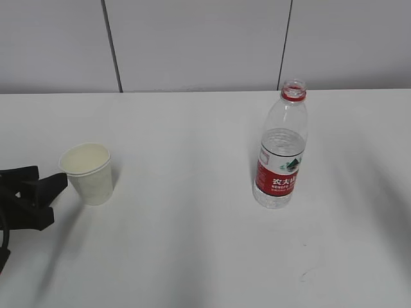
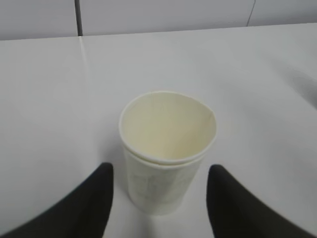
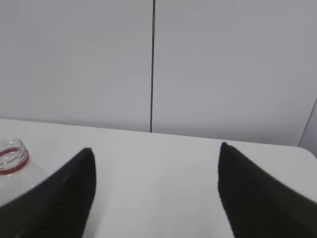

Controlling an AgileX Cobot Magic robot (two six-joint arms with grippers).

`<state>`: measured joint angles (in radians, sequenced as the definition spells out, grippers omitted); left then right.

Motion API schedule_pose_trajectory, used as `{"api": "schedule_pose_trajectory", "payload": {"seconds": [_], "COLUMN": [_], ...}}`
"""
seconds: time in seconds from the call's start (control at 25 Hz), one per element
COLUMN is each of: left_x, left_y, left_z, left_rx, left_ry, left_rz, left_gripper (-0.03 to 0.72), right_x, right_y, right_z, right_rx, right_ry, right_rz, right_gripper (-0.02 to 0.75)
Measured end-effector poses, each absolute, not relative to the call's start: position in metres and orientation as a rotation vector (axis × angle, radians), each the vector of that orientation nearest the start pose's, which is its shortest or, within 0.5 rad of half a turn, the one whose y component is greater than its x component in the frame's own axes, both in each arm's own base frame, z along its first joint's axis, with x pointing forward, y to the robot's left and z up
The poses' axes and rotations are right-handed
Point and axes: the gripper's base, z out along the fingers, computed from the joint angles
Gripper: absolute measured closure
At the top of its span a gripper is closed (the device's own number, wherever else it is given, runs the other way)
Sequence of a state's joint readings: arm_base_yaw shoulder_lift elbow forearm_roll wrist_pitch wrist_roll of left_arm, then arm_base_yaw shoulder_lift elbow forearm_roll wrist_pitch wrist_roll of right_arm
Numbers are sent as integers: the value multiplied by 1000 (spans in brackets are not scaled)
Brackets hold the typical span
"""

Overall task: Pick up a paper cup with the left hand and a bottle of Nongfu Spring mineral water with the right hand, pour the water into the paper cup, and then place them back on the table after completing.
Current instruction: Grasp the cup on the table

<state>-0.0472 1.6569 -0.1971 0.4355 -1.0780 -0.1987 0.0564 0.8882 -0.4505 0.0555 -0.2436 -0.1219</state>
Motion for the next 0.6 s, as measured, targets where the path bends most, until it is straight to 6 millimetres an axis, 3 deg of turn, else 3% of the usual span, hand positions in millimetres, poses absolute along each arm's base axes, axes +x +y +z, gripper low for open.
{"api": "schedule_pose_trajectory", "payload": {"seconds": [0.08,0.32,0.6], "left_x": [212,214,222], "left_y": [-44,-44,-46], "left_z": [130,117,92], "left_rx": [313,307,366], "left_ry": [1866,1900,1979], "left_rz": [-382,-399,-389], "left_gripper": [280,94,76], "right_x": [185,185,185], "right_y": [9,9,9], "right_z": [292,292,292], "right_rx": [-93,-92,-92], "right_ry": [1665,1662,1662], "right_rz": [-21,-20,-20], "right_gripper": [169,169,169]}}
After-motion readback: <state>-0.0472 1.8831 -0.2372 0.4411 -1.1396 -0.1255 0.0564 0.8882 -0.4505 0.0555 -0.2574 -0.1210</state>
